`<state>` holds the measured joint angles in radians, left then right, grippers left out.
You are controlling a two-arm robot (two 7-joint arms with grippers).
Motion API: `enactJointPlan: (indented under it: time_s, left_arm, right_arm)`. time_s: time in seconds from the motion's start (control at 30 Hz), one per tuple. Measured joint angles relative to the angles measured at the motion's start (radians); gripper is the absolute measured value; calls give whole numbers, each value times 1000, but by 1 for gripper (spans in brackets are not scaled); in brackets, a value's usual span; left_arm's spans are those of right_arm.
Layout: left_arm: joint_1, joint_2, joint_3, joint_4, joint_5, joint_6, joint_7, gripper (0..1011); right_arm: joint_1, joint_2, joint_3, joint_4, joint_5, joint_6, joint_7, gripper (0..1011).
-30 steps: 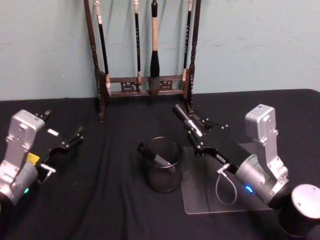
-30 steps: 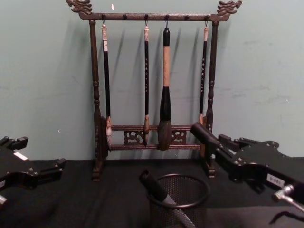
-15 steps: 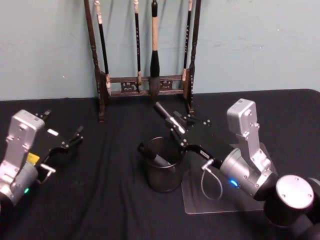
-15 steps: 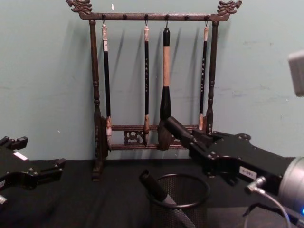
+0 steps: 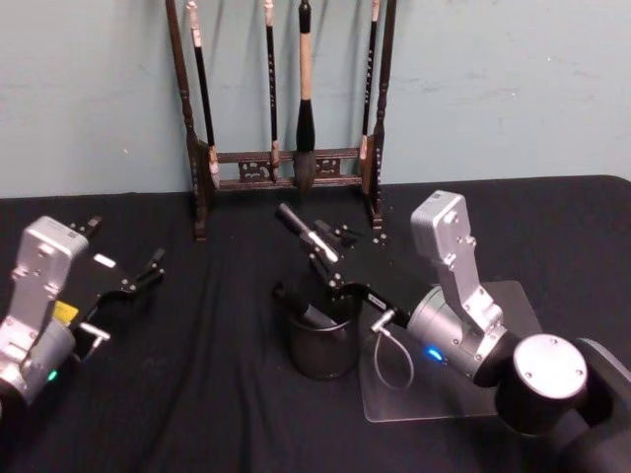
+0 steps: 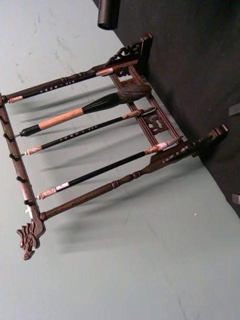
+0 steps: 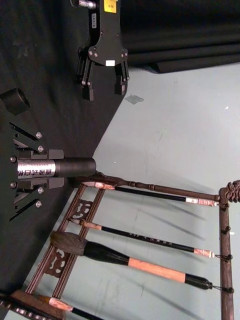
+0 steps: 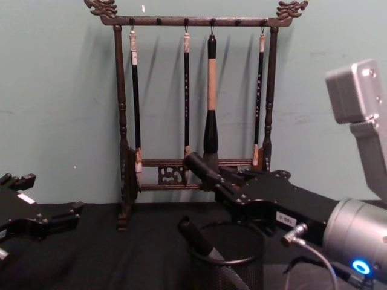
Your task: Pick up the water-based marker from the table and place it into the pen holder.
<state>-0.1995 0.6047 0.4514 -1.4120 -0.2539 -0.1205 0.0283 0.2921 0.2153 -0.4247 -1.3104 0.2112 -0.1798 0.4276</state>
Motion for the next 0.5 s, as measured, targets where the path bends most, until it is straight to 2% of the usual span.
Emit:
enactJointPlan:
  time_s: [0.5]
  left_arm:
    - [0,0,0,0,0,0,0,1009]
  right_arm:
    - [63,-37,-30,89,-8,-10,16,214]
